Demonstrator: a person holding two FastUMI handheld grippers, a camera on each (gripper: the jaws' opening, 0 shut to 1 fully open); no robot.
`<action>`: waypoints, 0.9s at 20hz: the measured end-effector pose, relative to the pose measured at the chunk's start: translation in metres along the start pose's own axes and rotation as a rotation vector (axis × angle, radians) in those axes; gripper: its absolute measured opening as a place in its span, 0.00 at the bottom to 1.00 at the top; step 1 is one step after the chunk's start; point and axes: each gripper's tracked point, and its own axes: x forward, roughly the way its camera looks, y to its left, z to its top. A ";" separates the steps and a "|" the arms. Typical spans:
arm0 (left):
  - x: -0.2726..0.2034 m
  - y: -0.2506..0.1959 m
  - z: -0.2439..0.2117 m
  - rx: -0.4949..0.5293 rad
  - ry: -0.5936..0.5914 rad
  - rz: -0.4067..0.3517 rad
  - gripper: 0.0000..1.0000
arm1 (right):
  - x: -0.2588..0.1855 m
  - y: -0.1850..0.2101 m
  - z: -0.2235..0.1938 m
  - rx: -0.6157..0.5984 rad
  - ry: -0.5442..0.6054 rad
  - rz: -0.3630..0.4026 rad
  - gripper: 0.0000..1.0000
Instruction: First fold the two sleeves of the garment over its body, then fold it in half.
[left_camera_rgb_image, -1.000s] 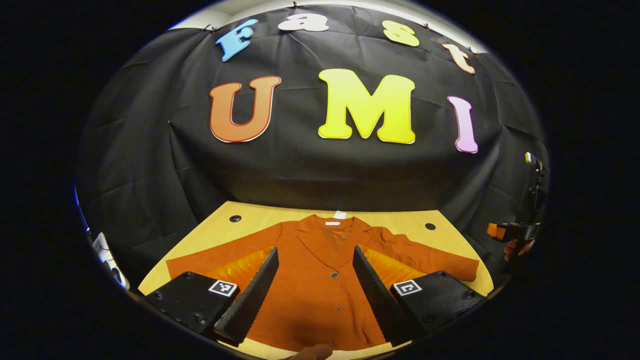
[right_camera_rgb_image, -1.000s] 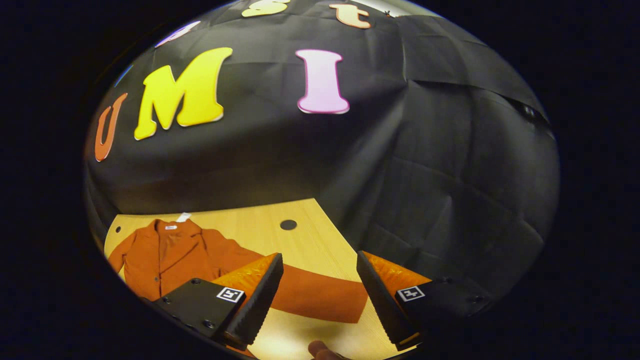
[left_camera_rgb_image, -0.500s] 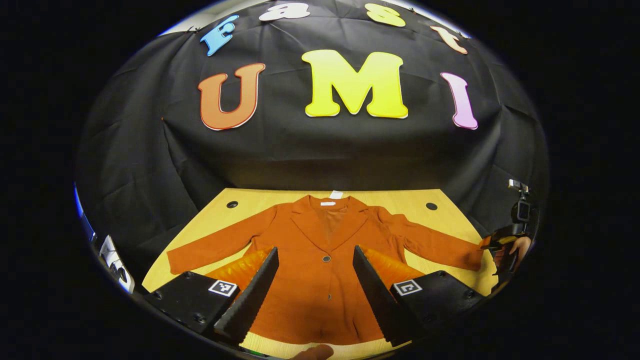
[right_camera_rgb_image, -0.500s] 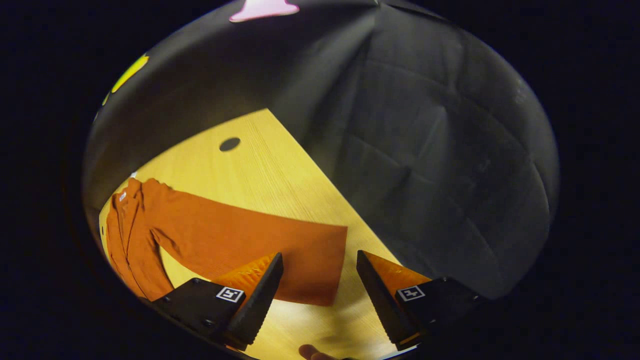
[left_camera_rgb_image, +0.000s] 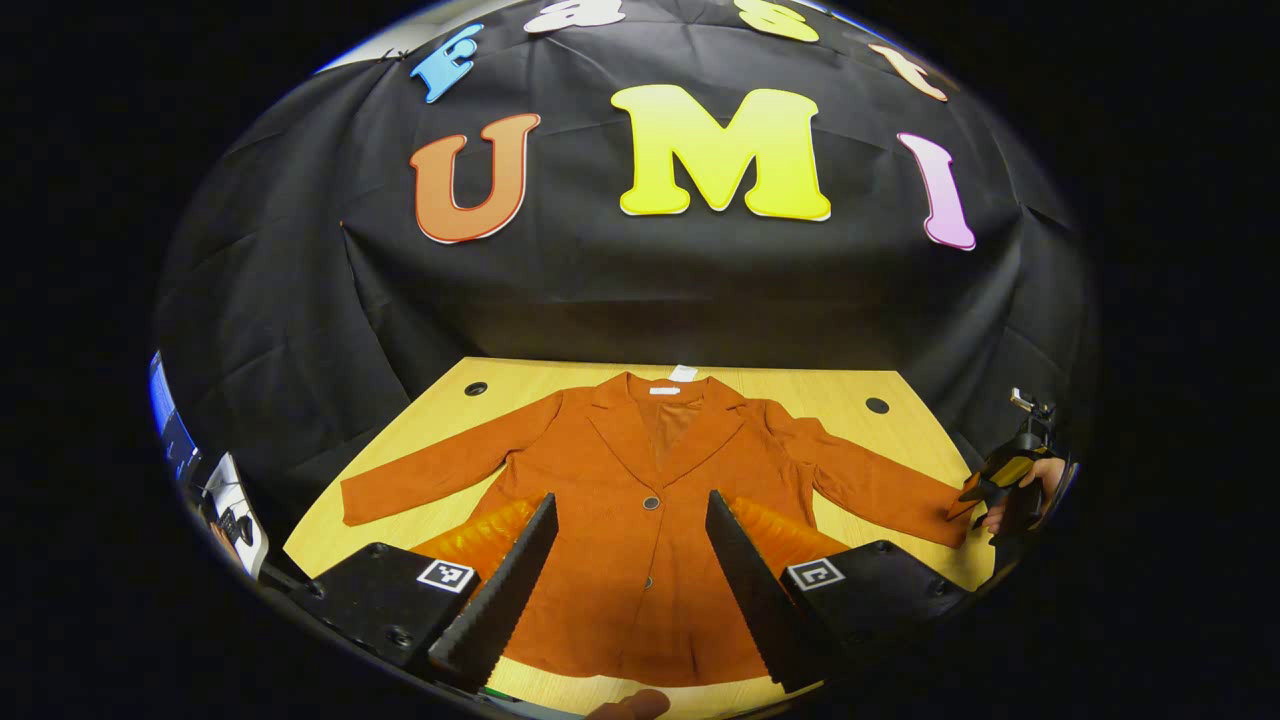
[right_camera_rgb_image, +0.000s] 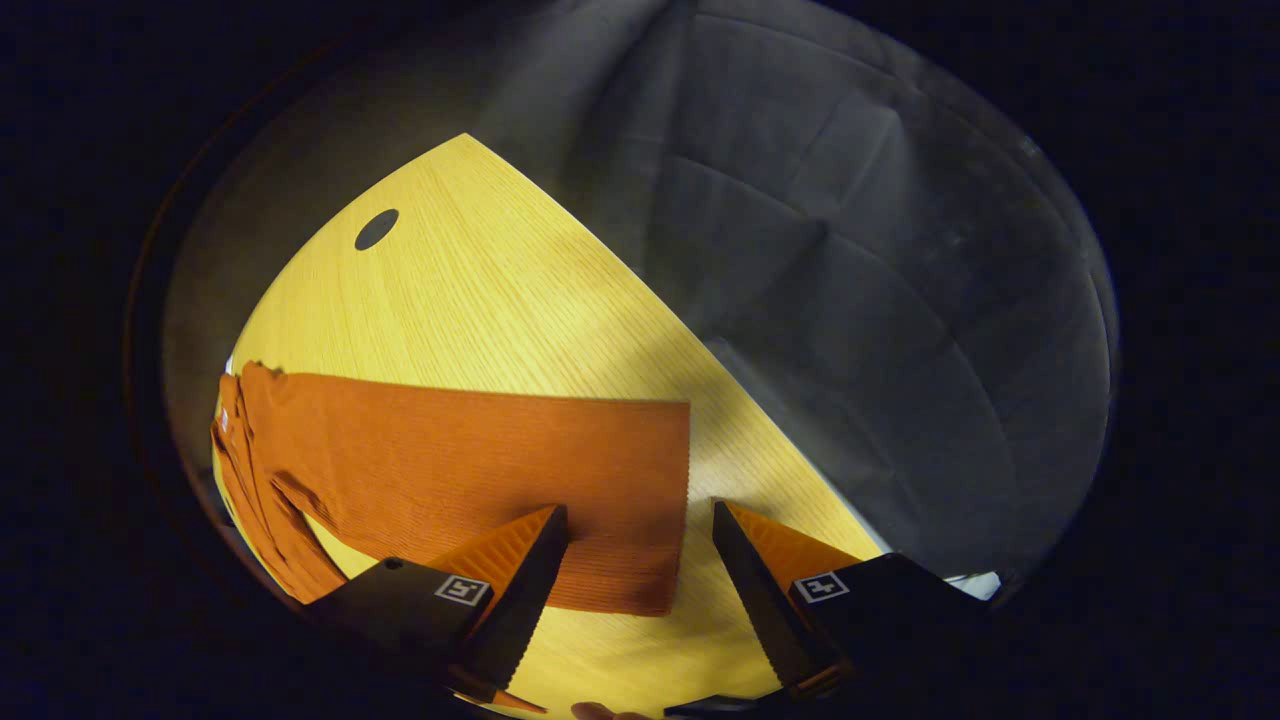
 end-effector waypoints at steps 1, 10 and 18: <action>0.001 -0.002 -0.003 -0.005 0.002 -0.004 0.97 | -0.002 0.000 0.000 0.010 0.018 0.007 0.94; 0.016 0.009 -0.018 -0.017 0.042 -0.026 0.97 | -0.002 0.016 0.004 0.066 0.140 0.103 0.51; 0.017 0.074 -0.017 0.030 0.036 -0.016 0.97 | -0.022 0.046 0.000 0.015 0.159 0.144 0.15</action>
